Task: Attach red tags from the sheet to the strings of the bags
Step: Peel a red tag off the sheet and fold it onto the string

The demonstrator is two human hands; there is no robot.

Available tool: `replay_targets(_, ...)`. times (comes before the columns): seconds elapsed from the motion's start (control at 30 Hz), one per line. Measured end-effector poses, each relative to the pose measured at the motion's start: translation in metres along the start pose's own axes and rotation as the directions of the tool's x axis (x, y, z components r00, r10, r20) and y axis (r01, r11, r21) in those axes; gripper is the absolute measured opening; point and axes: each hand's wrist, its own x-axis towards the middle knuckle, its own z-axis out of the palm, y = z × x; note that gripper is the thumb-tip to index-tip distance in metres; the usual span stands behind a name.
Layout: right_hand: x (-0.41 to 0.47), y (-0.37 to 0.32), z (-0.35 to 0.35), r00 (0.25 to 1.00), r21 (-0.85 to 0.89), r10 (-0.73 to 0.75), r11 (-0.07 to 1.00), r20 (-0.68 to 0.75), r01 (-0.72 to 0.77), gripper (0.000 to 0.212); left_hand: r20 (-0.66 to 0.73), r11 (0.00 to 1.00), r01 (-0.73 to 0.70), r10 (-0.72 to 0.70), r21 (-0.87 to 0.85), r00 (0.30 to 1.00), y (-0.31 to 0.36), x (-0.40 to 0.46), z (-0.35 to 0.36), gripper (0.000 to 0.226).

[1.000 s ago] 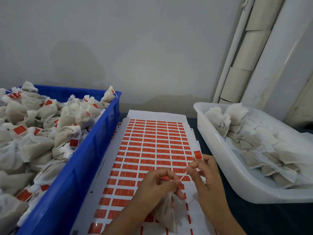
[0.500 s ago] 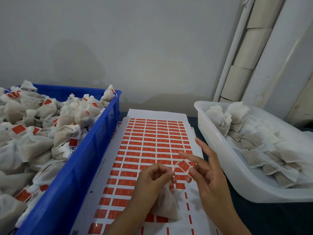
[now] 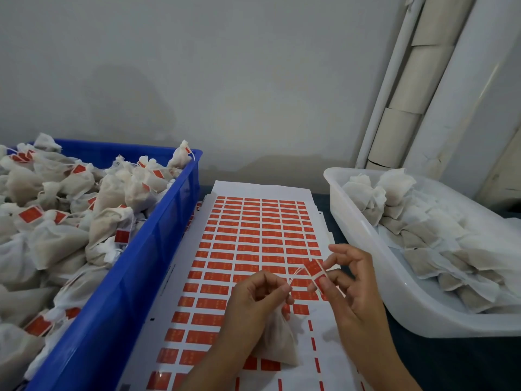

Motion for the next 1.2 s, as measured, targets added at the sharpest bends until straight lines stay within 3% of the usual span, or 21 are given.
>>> replay_targets(0.2,0.0,0.004,-0.003,0.996,-0.086,-0.041,0.996,-0.077,0.034,0.017,-0.008,1.0,-0.001,0.001,-0.001,1.0,0.0,0.0,0.0,0.005)
replay_targets(0.3,0.001,0.003,-0.004,0.988,-0.119,-0.092,0.99,-0.121,0.078,0.02,-0.006,1.0,0.003,-0.003,0.004,1.0,0.0,0.0,0.001,0.005)
replay_targets(0.53,-0.003,0.005,0.005,0.997,-0.063,-0.028,0.998,0.065,0.032,0.029,0.017,0.999,-0.032,0.032,0.014,0.999,0.0,-0.001,0.001,0.006)
replay_targets(0.73,0.0,0.01,0.004,0.992,0.015,0.037,0.999,0.124,-0.04,0.042,0.026,0.993,-0.09,0.088,0.08,0.996,0.001,-0.001,0.001,0.009)
replay_targets(1.2,0.0,0.016,0.007,0.997,0.025,0.055,0.998,0.057,-0.057,0.039,0.028,0.973,-0.134,0.13,0.191,0.991,-0.001,-0.003,0.002,0.011)
